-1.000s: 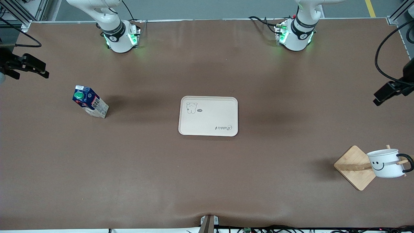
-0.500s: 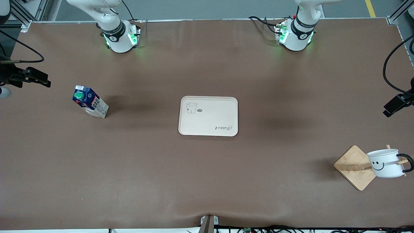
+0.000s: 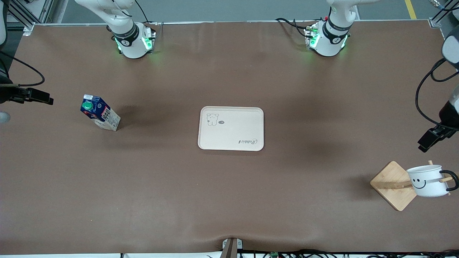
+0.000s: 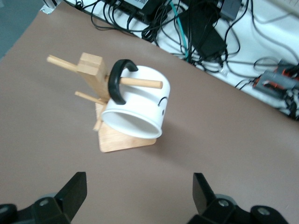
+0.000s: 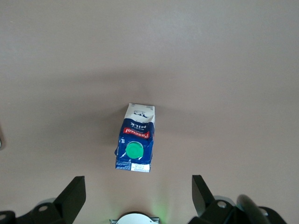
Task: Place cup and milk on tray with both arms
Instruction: 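Grasp the milk carton with the right gripper while the left gripper grasps the mug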
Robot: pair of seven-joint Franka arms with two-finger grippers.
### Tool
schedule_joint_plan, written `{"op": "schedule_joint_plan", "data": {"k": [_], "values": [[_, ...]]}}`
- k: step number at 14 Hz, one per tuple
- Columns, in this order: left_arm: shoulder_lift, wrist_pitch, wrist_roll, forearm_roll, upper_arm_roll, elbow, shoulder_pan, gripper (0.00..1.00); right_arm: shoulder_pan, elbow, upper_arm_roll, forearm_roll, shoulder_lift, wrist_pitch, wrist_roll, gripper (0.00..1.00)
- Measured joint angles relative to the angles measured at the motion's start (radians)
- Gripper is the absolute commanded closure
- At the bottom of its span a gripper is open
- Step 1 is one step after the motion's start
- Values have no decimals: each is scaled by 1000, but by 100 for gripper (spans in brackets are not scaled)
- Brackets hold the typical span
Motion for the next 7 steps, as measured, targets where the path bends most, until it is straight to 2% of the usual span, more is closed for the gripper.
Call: {"op": "schedule_joint_plan", "data": {"k": [4,7], "values": [[12,235,-44,1,-1,-113,0,0,-1,-17,6,0,72,51,0,0],[40,281,-44,43,0,-136,1,0,-7,-113,4,0,113,186,1,0]]}}
